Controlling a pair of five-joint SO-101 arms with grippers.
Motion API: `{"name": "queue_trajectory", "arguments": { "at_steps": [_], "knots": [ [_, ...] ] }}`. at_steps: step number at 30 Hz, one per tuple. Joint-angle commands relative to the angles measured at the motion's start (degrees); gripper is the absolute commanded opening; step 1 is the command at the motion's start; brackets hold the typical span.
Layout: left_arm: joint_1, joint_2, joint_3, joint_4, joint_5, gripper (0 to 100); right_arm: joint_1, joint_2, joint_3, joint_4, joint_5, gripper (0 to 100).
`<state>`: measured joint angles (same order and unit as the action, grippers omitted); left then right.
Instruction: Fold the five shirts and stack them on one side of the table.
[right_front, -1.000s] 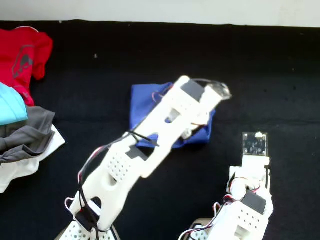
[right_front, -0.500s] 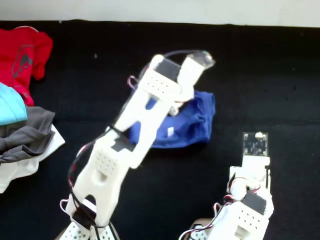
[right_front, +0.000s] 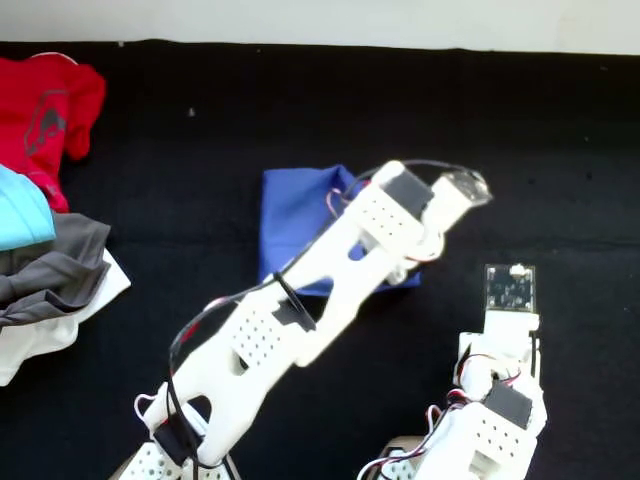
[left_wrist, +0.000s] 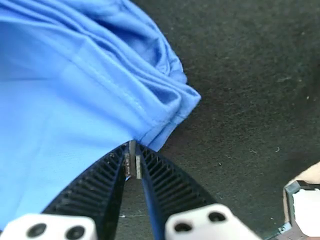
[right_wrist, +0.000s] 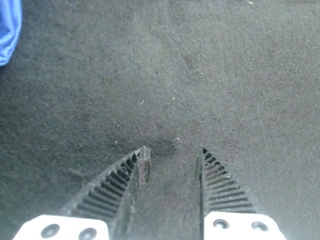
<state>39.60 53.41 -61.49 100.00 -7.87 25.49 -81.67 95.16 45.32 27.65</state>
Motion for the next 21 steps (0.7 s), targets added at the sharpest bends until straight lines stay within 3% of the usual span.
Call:
{"name": "queue_trajectory", "arguments": {
  "at_steps": [1, 9, 15, 21],
  "knots": [
    [0.6, -1.5, -2.2, 1.1, 0.6, 1, 0.5, -0.7, 5.1, 0.1, -0.6, 16.2],
    [-7.6, -13.2, -1.8, -2.3, 0.2, 1, 0.4, -0.7, 5.1, 0.1, -0.6, 16.2],
    [-16.1, -5.6, -2.1, -10.6, 0.3, 1, 0.4, -0.7, 5.1, 0.1, -0.6, 16.2],
    [-15.8, 3.0, -2.2, -20.0, 0.2, 1, 0.4, -0.7, 5.1, 0.1, -0.6, 16.2]
  ]
}}
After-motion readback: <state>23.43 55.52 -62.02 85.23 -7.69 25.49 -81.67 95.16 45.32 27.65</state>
